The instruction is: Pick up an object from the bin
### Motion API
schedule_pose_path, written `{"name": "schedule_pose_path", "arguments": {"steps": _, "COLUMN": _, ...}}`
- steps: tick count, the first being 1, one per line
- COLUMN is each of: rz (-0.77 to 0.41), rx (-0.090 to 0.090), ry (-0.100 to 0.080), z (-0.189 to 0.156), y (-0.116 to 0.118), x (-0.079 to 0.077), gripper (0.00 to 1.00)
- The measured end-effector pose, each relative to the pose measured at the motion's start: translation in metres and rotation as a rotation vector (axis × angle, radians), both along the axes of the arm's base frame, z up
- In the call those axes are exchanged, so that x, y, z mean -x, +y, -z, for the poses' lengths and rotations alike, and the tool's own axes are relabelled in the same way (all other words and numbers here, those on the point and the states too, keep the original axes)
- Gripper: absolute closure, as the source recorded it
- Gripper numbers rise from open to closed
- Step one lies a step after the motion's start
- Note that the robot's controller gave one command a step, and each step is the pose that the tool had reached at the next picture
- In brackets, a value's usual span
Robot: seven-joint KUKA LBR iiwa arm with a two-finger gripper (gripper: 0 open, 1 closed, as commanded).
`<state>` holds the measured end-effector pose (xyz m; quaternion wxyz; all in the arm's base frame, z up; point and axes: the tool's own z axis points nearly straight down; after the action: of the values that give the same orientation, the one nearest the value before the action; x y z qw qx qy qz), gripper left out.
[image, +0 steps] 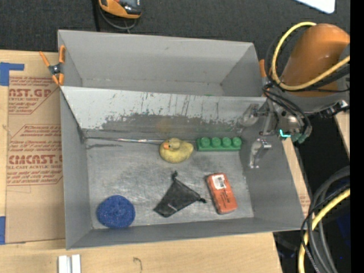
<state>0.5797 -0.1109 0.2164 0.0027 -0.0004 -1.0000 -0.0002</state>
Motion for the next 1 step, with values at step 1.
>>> {"name": "schedule_pose_path", "arguments": {"steps": 1, "rz": -0.001, "rx": 0.001, "ry": -0.008, "z": -0.0047, "y": 0.0004, "x": -0.0016, "gripper": 0.0}}
